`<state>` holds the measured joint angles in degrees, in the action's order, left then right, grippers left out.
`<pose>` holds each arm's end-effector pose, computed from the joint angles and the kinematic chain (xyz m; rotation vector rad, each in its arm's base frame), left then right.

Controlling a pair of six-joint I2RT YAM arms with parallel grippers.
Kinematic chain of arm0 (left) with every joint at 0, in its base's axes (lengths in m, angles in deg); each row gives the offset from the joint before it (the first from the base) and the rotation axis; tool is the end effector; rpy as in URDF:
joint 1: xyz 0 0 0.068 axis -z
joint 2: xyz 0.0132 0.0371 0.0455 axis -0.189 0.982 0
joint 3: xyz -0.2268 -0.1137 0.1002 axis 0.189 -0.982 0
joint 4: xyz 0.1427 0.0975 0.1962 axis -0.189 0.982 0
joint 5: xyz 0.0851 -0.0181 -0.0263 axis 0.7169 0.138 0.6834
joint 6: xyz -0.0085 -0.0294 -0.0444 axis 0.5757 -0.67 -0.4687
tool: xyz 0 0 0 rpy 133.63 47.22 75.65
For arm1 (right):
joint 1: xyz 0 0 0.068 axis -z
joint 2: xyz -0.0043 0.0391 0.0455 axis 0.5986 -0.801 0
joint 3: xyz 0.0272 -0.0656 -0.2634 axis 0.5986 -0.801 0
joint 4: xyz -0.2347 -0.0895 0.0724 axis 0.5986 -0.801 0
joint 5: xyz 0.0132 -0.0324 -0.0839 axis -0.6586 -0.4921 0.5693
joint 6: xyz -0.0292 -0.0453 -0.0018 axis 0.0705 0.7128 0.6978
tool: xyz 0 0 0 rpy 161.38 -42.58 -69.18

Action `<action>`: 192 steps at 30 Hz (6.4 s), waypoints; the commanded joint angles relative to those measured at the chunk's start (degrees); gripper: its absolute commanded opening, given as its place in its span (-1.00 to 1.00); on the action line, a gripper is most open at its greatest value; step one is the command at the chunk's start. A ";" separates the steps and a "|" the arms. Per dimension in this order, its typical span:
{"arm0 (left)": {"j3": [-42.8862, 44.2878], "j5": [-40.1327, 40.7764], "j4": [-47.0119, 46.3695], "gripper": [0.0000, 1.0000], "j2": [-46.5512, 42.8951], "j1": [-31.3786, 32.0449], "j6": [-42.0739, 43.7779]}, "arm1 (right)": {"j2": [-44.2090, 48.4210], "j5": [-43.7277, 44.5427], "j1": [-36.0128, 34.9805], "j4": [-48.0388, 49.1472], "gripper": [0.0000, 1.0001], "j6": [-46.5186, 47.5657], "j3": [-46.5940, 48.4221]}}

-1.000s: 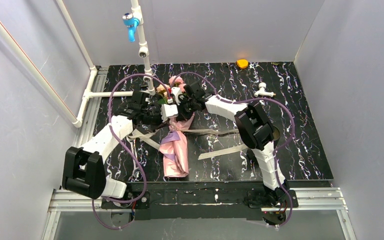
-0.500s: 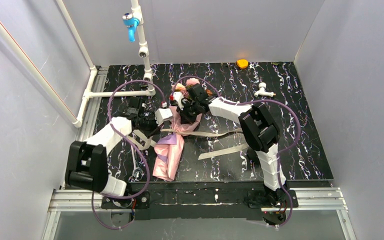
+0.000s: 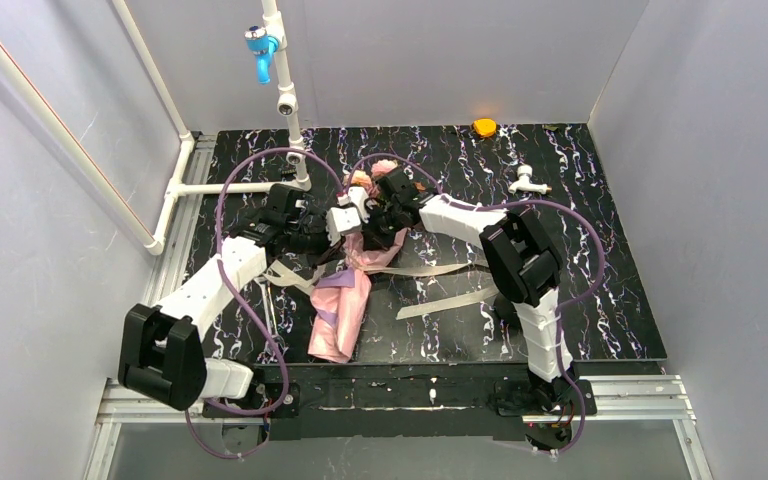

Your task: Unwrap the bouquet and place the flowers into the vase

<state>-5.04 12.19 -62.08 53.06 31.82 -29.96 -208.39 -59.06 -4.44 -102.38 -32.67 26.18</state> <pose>0.2523 -0.1198 0.2685 1.4234 1.6635 -0.5469 0.3414 0.3207 0.1752 -1.4829 1.9221 0.7123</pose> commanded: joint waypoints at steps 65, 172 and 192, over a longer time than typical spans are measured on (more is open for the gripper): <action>1.30 -0.21 -18.87 -1.00 5.99 11.86 4.08 | -11.84 -2.55 3.05 -20.01 -0.97 5.76 6.27; -4.43 7.71 -22.45 -0.66 2.80 10.63 11.19 | -11.85 -1.87 3.27 -19.83 -0.97 9.06 5.03; -1.24 1.48 -3.06 -0.40 5.21 5.60 11.00 | -11.49 -2.31 3.53 -19.96 -0.97 9.21 4.61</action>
<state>-7.49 15.91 -70.10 57.76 38.86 -19.70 -215.17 -69.86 -1.58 -114.80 -26.09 34.39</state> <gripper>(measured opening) 0.319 0.028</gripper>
